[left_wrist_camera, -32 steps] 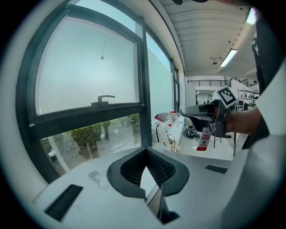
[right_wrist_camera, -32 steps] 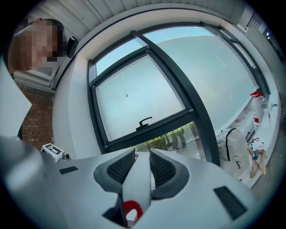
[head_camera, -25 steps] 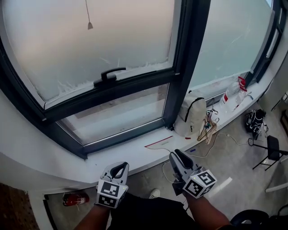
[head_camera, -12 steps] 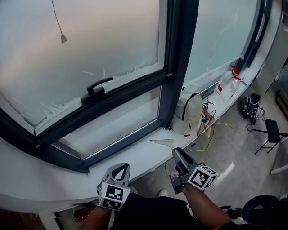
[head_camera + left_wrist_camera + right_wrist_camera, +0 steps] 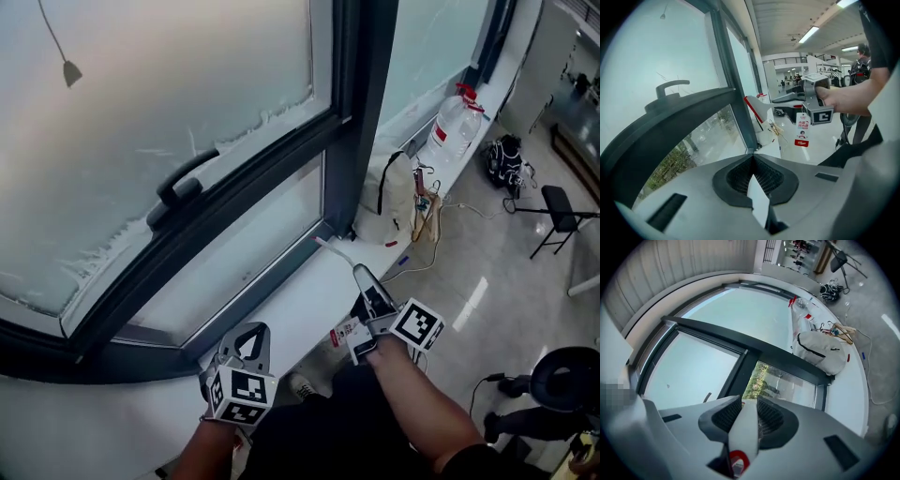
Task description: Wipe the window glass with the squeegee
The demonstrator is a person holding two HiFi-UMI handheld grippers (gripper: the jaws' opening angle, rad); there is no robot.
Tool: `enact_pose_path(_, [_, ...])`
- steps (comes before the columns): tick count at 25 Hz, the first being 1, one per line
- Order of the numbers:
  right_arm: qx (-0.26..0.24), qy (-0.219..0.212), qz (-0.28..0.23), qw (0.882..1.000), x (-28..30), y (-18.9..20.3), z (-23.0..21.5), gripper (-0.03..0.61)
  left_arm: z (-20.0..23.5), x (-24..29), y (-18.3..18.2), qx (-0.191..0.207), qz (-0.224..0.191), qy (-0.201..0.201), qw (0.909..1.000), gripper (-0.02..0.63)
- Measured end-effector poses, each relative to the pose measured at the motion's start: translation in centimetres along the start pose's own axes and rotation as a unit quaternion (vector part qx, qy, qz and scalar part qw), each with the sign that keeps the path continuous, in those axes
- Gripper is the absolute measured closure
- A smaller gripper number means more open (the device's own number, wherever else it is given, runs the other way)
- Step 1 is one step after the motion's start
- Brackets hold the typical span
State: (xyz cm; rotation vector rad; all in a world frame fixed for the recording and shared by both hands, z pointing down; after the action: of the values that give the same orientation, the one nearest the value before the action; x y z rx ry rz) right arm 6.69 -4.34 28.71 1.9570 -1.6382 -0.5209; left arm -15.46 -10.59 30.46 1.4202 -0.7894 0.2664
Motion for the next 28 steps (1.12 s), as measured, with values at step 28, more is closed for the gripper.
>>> enact_pose_path(28, [0.184,0.011,-0.154,0.971,25.2,-7.3,-18.2,0.486,3.6,17.9,6.3,0.174,0.289,0.000,0.9413,0.614])
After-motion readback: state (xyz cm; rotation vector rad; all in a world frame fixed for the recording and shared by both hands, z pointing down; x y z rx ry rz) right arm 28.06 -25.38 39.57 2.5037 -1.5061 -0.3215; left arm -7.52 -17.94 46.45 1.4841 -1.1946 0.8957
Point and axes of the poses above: the fingertips, and each gripper's own axes: x forward along the fingers, z to its left, y out of its underside, the point moved 2 cm from there along -x, backward along the fingers, and after that the axes turned 13 degrees about -x, right-handed, at the moved point
